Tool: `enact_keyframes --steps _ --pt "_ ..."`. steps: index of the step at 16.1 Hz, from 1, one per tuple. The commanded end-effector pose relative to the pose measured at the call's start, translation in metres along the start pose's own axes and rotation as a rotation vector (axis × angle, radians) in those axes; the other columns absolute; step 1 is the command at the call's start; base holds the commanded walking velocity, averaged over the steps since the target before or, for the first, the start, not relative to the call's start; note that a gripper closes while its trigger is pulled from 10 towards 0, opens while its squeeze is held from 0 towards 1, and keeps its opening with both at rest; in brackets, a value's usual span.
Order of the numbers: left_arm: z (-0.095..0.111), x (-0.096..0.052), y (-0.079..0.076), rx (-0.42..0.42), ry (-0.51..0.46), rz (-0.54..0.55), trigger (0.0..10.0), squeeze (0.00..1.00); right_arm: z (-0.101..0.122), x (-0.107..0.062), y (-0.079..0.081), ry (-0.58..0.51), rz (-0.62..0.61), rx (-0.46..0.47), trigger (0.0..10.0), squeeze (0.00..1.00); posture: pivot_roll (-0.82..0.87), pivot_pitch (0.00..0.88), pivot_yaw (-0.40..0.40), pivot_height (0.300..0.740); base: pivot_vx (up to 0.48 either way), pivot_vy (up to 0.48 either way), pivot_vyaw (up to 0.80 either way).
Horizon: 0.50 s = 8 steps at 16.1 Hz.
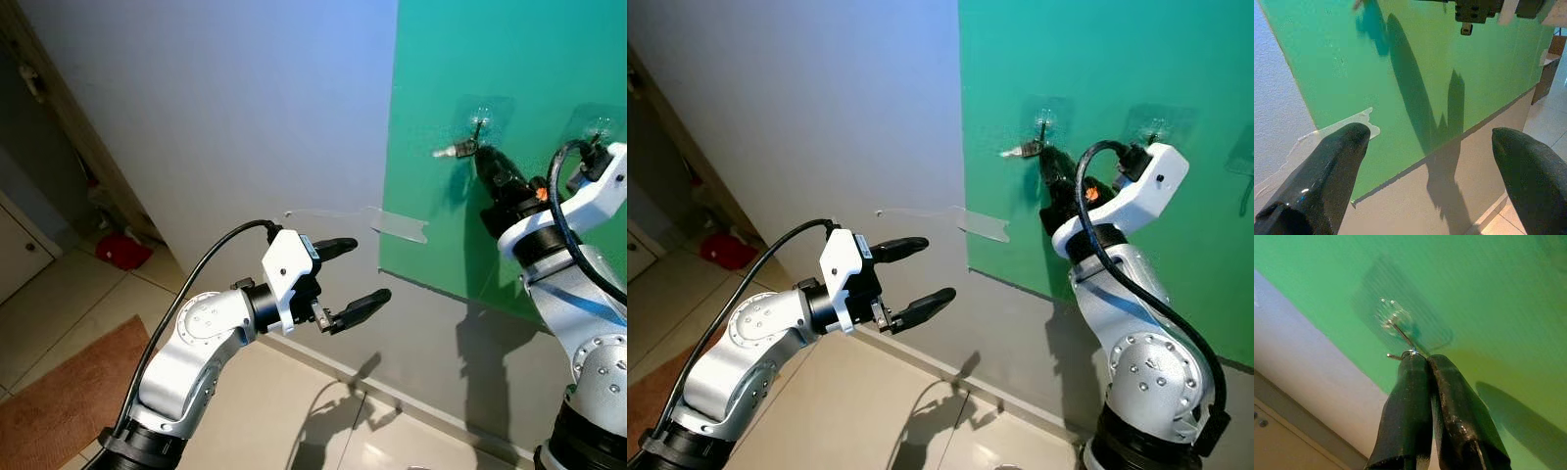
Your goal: Hang keys on a hook
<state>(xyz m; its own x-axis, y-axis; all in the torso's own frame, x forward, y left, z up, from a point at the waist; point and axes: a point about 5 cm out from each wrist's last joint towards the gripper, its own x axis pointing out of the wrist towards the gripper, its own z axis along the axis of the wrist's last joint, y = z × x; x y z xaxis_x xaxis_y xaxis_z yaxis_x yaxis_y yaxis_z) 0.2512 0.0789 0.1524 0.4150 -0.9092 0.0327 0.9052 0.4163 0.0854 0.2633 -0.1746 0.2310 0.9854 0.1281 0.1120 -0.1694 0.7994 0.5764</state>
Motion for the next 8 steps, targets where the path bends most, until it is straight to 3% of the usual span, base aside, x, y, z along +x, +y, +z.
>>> enact_keyframes --steps 1,6,8 --pt "0.0021 -0.0014 0.0006 0.009 0.004 0.000 10.0 0.00 -0.0015 0.0004 0.0024 0.016 0.008 0.023 10.0 0.00 -0.09 0.000 0.119 0.740 0.000 0.000 0.00" --pt "0.0023 -0.0025 0.0009 0.008 0.007 0.000 10.0 0.00 -0.0034 -0.0013 0.0034 0.041 0.014 0.021 10.0 0.00 -0.08 0.000 0.121 0.740 0.000 0.000 0.00" --pt "0.0024 -0.0028 0.0012 0.008 0.008 -0.002 10.0 0.00 -0.0065 -0.0030 0.0009 0.071 0.001 -0.033 10.0 0.00 -0.09 0.000 0.123 0.740 0.000 0.000 0.00"
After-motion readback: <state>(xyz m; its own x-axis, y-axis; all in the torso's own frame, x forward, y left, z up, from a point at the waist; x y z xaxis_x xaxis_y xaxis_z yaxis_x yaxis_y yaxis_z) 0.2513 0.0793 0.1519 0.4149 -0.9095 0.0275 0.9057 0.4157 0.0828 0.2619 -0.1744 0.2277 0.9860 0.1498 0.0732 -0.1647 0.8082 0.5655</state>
